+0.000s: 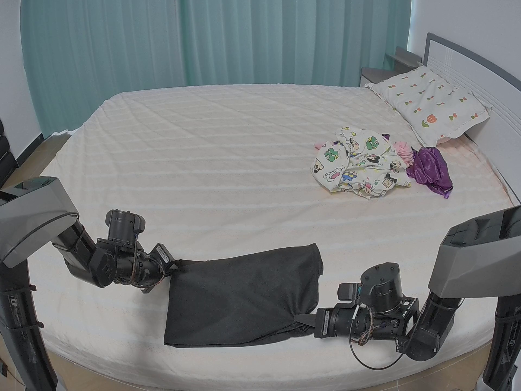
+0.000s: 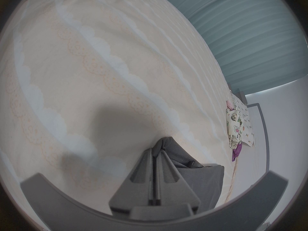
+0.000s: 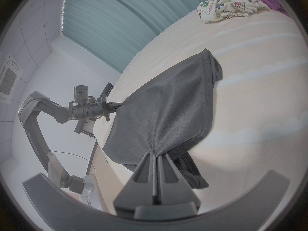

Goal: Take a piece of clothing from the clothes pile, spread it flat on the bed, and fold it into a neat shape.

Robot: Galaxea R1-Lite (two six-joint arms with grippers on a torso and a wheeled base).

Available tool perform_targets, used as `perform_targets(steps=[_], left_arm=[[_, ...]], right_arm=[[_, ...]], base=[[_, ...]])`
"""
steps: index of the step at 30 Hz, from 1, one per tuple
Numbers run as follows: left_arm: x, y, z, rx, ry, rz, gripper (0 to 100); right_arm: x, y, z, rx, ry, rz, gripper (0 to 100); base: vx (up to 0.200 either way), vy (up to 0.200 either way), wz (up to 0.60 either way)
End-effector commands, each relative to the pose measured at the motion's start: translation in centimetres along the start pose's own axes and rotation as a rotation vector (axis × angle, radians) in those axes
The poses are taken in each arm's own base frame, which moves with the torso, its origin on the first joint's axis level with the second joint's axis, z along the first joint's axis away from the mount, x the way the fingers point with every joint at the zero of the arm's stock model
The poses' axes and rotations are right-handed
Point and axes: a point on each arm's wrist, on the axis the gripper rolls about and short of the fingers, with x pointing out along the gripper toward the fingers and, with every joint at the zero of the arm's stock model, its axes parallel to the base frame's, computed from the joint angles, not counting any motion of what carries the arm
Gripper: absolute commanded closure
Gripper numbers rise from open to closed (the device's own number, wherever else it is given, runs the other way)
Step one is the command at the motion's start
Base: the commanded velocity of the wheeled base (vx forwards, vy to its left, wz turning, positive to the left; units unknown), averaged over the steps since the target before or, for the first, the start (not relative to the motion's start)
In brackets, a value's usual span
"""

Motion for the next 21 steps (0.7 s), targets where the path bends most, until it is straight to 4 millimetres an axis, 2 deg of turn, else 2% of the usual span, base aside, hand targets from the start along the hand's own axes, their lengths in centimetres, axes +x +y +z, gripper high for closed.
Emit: perform_targets(steps=[1,11,21], left_arm=[[0.1,0.0,0.0,-0.002,-0.001,0.001,100],[0.2,0.0,0.0,-0.017,-0.001,-0.001,100],[0.2,0.0,0.1,-0.018,-0.004,-0.003,100]], right_arm=[[-1.0,0.1,-0.3,0.0,-0.003,0.004,100],[-4.4,1.0,-0.6,-0.003,0.02,0.071,100],[-3.8,-0.5,-1.0,0.024,0.052,0.04,100]], base=[[0.0,0.0,0.0],[0.0,0.0,0.0],[0.0,0.0,0.0]])
